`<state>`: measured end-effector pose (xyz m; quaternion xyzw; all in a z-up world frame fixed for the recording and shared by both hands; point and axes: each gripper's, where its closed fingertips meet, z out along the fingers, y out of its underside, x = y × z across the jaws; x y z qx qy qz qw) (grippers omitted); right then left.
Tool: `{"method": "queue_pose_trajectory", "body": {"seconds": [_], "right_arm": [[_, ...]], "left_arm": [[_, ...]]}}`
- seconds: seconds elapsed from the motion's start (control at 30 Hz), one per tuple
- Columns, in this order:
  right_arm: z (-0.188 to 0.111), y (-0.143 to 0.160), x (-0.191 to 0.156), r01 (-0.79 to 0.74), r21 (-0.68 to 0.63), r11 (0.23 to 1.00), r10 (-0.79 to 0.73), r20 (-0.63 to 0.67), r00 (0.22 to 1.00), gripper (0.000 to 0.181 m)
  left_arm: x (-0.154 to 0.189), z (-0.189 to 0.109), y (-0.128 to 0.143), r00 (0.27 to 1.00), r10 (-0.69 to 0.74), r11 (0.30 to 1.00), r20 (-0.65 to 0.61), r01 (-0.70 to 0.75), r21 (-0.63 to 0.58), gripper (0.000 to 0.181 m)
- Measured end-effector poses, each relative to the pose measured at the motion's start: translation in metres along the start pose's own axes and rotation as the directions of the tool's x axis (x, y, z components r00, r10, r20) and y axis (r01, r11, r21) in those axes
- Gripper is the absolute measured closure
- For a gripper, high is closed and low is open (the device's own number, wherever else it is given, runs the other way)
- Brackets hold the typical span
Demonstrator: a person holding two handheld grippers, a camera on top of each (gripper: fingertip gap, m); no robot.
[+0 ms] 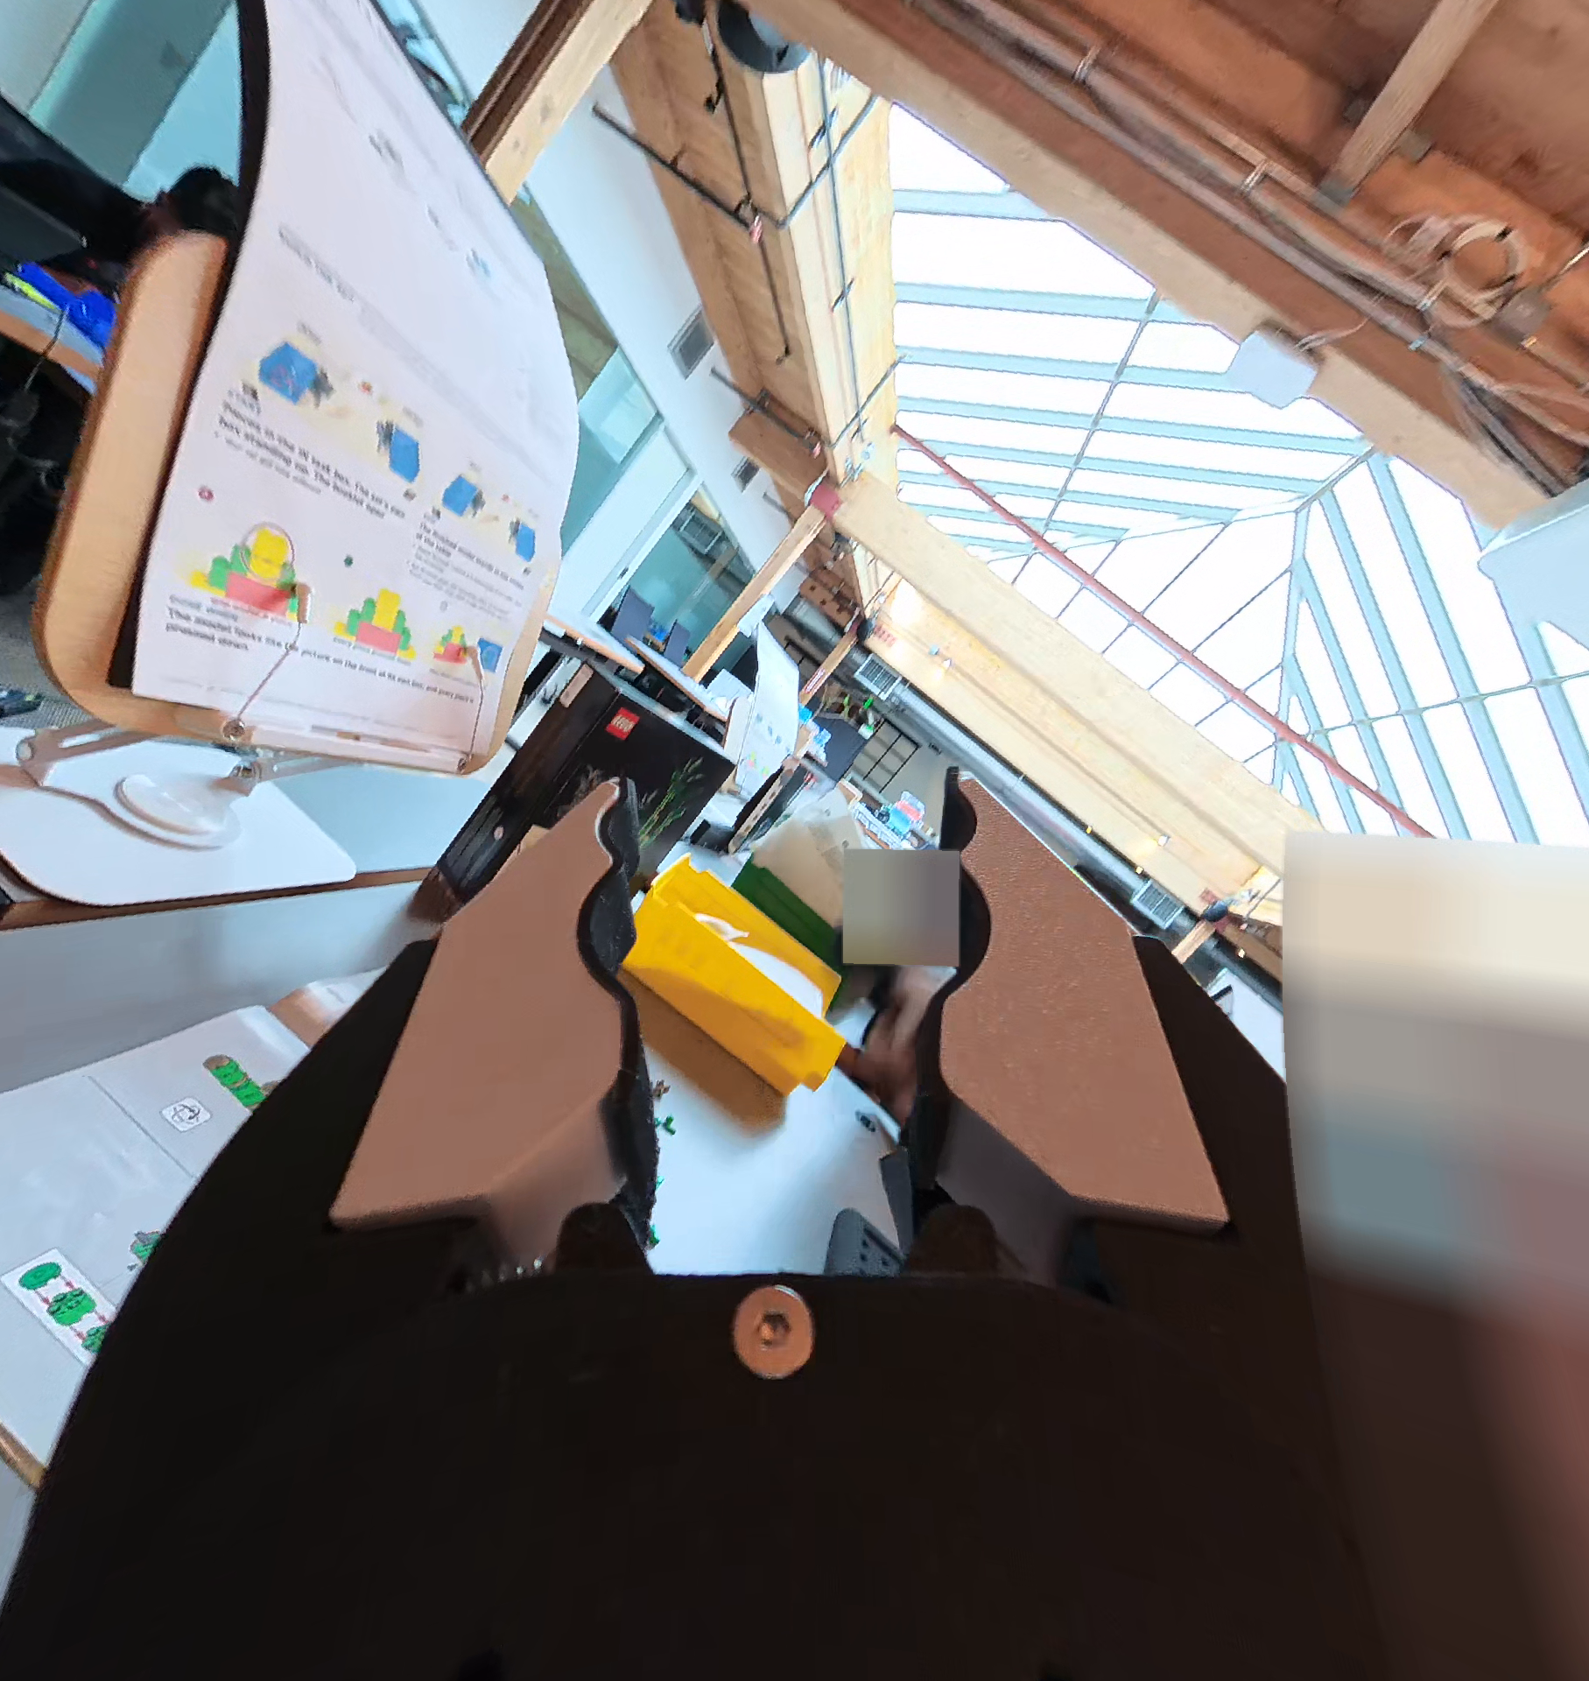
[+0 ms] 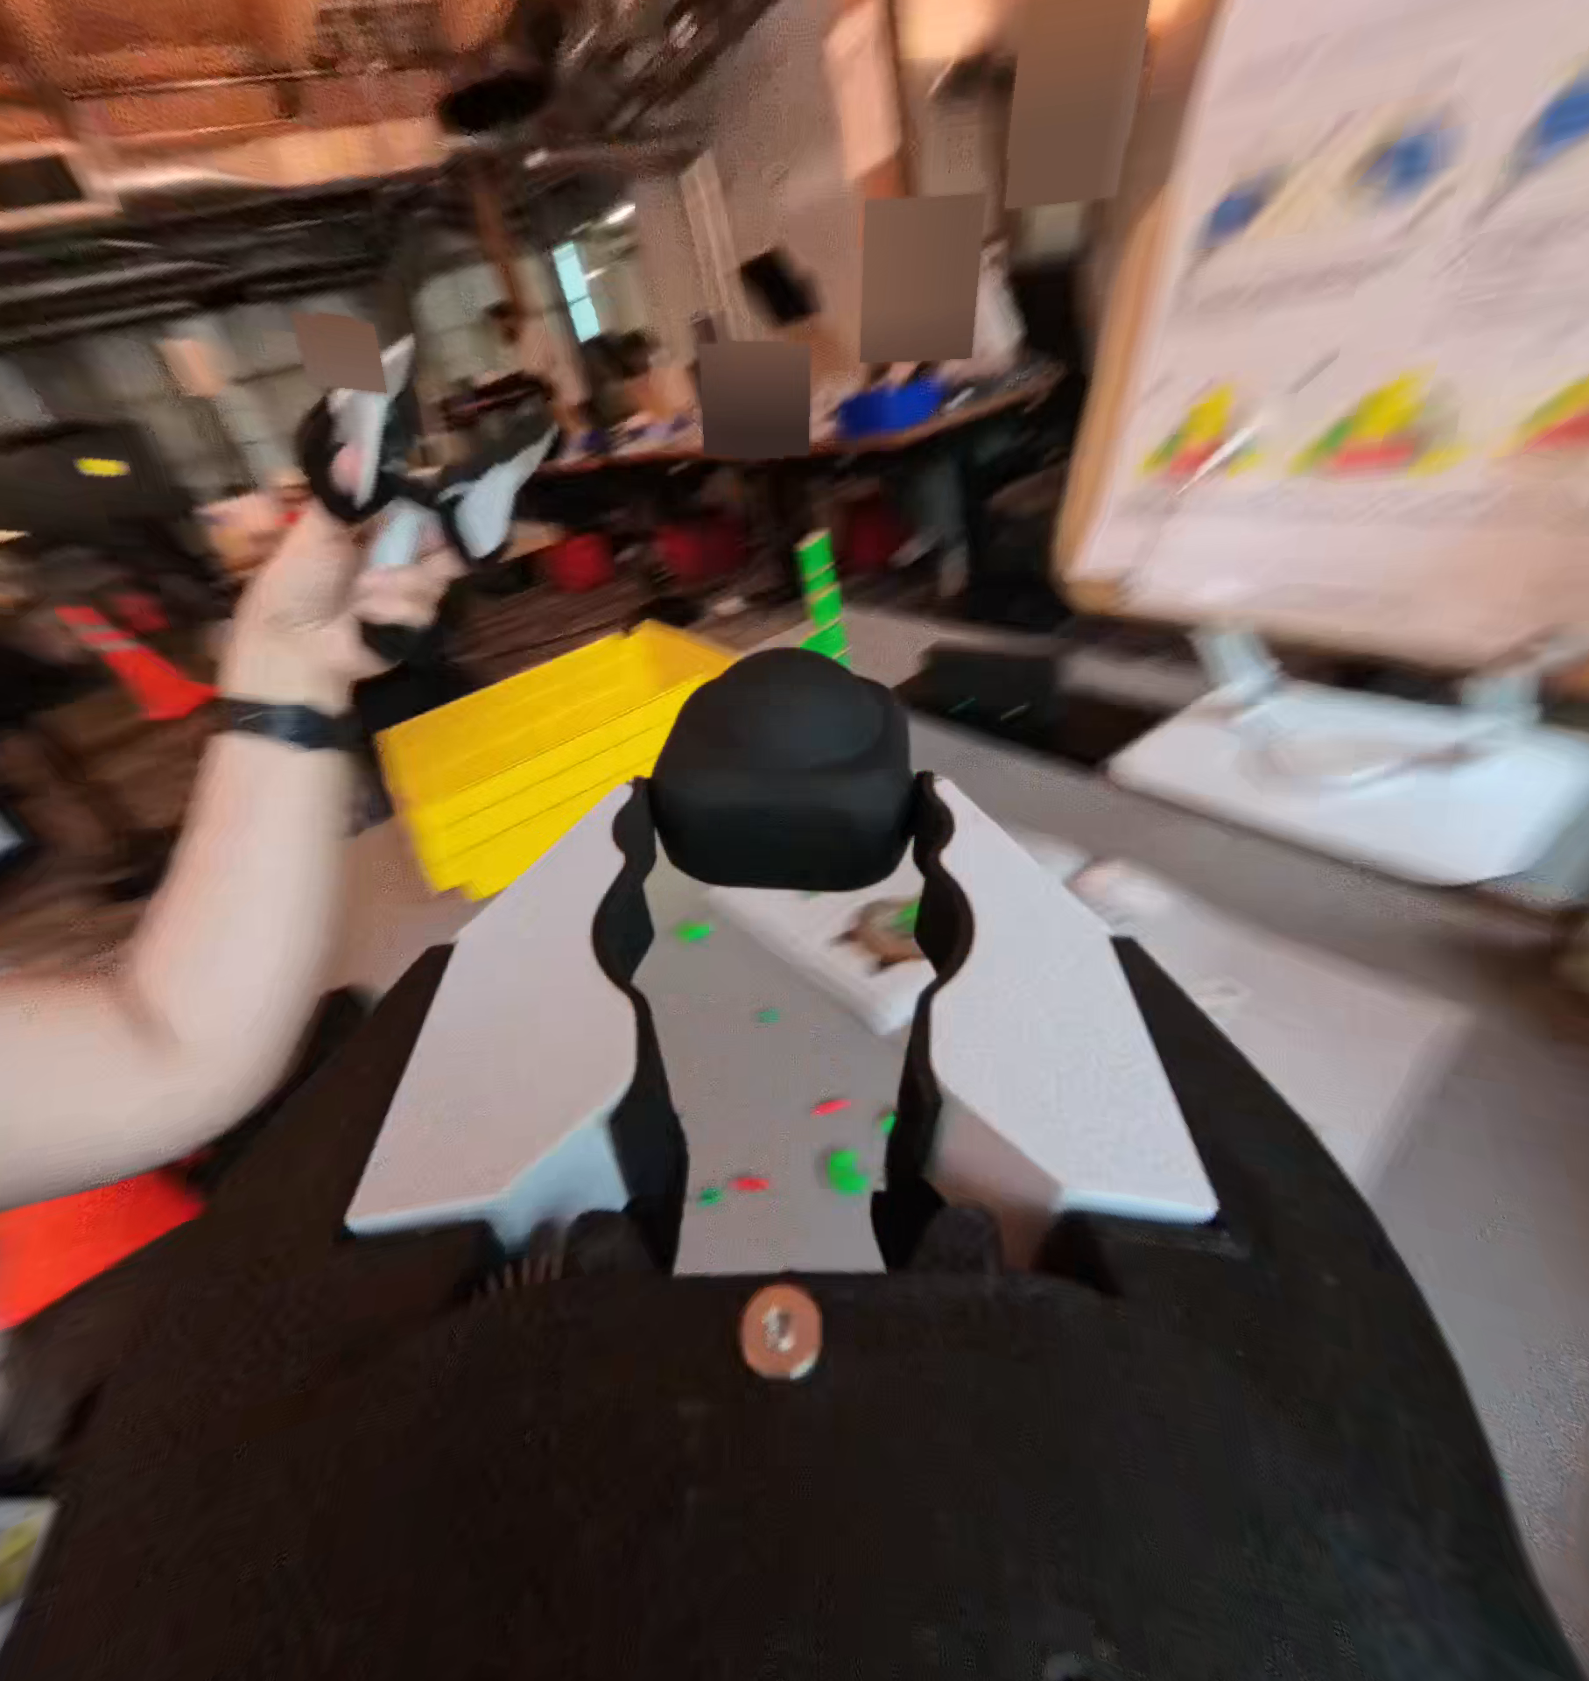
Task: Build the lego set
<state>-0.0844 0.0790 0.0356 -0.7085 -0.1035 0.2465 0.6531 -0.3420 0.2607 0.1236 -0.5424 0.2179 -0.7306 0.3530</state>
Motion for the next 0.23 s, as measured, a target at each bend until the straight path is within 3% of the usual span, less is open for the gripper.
{"method": "queue_pose_trajectory", "body": {"seconds": [0.03,0.1,0.13,0.23], "right_arm": [[-0.034,-0.043,0.030,0.173,0.078,0.982,-0.157,-0.185,0.970,0.126],[-0.115,-0.117,0.100,0.445,0.037,0.895,-0.345,-0.575,0.742,0.126],[-0.143,-0.135,0.138,0.438,-0.046,0.898,-0.359,-0.654,0.666,0.127],[-0.167,-0.136,0.240,0.054,-0.111,0.992,-0.111,-0.612,0.783,0.126]], "left_arm": [[-0.001,0.006,0.004,1.000,0.002,1.000,0.006,-0.002,-0.013,0.117],[-0.003,0.019,0.012,1.000,0.003,0.999,0.009,-0.002,-0.040,0.118],[-0.002,0.026,0.017,1.000,-0.001,0.999,0.001,0.001,-0.054,0.118],[0.008,0.046,0.030,0.998,-0.020,0.997,-0.058,0.015,-0.078,0.119]]}}
